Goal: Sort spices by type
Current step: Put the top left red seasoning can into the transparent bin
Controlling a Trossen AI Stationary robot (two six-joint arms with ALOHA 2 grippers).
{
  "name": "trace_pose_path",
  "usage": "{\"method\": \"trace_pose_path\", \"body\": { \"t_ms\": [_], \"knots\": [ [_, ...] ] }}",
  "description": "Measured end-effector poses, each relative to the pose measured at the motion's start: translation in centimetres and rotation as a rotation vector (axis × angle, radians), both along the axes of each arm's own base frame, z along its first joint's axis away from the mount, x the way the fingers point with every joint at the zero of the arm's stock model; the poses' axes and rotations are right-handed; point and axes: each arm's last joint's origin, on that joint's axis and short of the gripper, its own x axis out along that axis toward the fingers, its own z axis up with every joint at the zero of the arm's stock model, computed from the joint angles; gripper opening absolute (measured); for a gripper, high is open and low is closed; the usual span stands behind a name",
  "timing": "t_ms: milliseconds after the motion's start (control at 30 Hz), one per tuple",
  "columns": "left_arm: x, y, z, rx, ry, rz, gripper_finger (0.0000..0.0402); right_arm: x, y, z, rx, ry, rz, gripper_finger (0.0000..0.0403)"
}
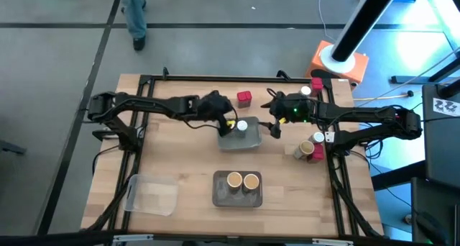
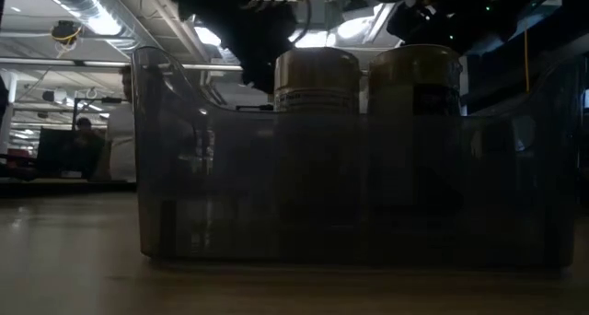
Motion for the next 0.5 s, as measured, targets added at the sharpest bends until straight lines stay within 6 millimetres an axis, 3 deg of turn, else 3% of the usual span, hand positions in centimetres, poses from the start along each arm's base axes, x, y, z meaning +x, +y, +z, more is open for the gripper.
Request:
{"method": "trace_pose_path", "body": {
  "t_ms": [267, 500],
  "knots": [
    [-3.6, 2.1, 0.0, 0.058, -0.253, -0.136, 0.0315, 0.2, -0.5, 0.8, -0.119, -0.053, -0.122, 0.0337],
    [-6.2, 3.4, -2.8, 0.084, -0.378, -0.087, 0.0315, 1.0, -0.7, 0.8, -0.240, -0.066, -0.037, 0.0337]
  ]
}}
